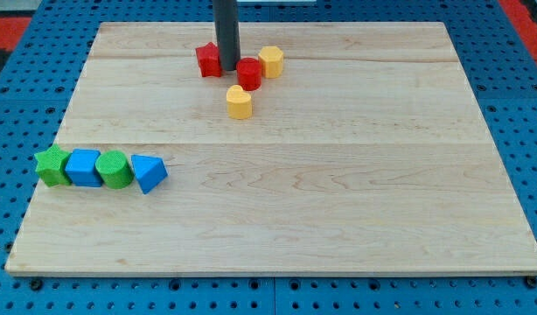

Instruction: Move the yellow hexagon into the yellow heart

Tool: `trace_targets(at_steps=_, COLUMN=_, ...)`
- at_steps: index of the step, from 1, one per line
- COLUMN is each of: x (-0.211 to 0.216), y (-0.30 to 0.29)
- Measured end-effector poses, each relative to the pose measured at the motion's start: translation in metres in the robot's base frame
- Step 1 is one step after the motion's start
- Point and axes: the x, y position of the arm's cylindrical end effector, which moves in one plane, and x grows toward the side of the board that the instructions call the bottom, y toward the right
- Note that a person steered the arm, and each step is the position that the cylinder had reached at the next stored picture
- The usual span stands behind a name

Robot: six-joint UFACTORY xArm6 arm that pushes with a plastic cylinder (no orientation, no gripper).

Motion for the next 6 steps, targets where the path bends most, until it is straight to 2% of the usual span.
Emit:
trace_targets(at_steps=1, x=-0.027, y=0.006)
trace_targets(at_steps=2, x=-0.047, y=0.048)
trace_targets(at_steps=3, x=-0.034, y=0.081)
trace_targets(at_steps=5, x=-0.003, y=0.064)
trace_targets(at_steps=6, x=-0.019, y=0.091)
